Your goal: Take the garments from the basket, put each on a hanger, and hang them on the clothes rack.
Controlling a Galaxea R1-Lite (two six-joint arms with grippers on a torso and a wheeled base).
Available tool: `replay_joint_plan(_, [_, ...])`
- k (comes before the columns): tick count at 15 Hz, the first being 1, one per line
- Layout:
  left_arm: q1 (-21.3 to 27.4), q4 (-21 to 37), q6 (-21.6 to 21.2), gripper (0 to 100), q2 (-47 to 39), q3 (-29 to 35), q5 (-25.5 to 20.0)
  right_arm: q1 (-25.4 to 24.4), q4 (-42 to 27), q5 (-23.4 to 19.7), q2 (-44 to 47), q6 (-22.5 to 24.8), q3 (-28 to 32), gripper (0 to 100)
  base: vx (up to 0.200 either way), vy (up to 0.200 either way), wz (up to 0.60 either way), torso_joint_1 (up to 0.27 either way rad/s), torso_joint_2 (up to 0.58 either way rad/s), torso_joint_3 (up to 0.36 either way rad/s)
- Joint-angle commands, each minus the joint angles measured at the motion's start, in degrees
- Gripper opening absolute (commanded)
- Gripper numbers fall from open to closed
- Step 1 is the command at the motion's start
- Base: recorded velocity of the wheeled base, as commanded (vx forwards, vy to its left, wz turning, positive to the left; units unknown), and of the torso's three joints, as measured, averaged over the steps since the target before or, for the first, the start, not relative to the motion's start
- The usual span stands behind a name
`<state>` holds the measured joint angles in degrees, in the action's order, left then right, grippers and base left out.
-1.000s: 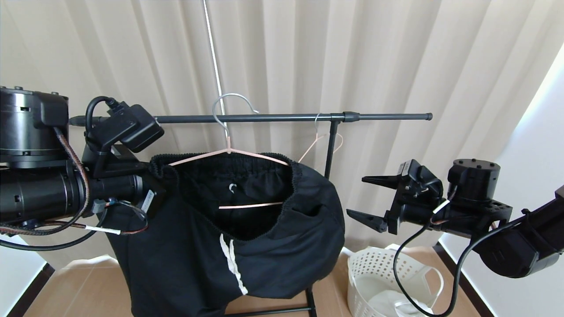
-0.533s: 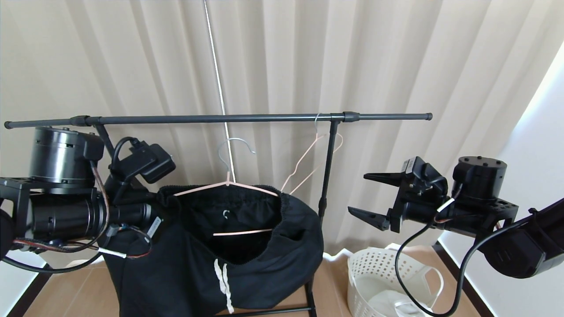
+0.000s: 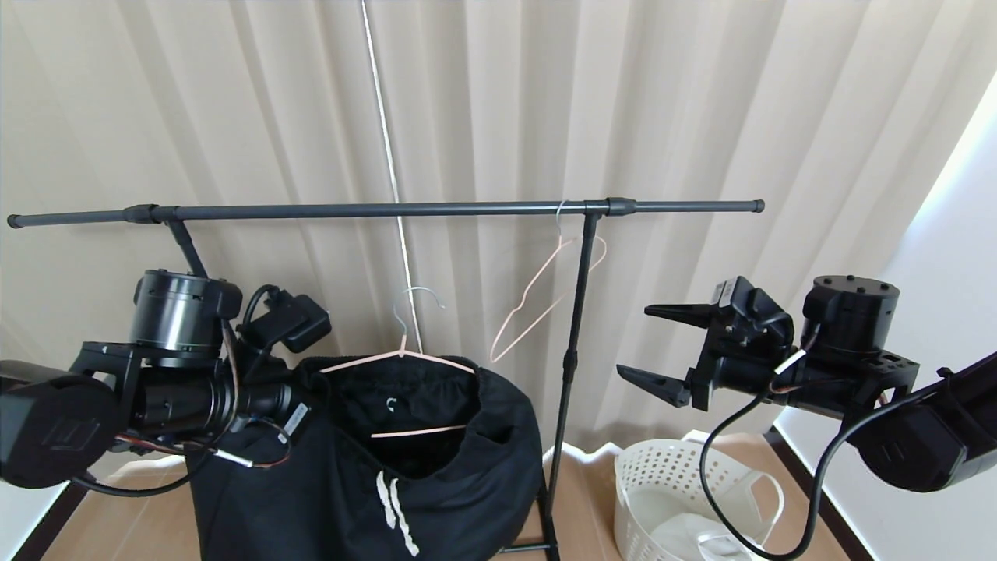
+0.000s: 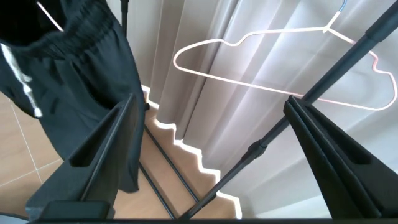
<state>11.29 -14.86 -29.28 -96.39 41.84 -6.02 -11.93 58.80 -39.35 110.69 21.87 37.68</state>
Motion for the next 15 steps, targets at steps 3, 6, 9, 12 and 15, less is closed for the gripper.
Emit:
replay_joint_plan(3, [-0.04,-8.34,0.1,0,-9.17,-2.02,4.18,0.07,0.0,-0.02,-0.04,0.01,0.02,100,0.0,0.0,0.0,0.0,0.0,0.0])
replay_joint_plan(6, [-0.04,-10.45,2.04,0,-12.24,-1.67,5.49,0.16,0.09,-0.02,0.05,0.1,0.11,100,0.0,0.0,0.0,0.0,0.0,0.0])
replay_joint_plan(9, [-1.27,-12.83,2.39,0,-14.88,-0.71,8.13,0.16,0.09,-0.02,0.32,0.01,0.2,100,0.0,0.0,0.0,0.0,0.0,0.0])
replay_joint_plan(12, [-1.36,-16.69,6.43,0,-17.16,0.26,9.89,0.16,0.09,-0.02,0.4,0.01,0.46,100,0.0,0.0,0.0,0.0,0.0,0.0])
replay_joint_plan(15, [-1.71,-19.42,12.41,0,-17.6,2.63,10.07,0.16,0.09,-0.02,0.58,0.01,0.29,100,0.0,0.0,0.0,0.0,0.0,0.0])
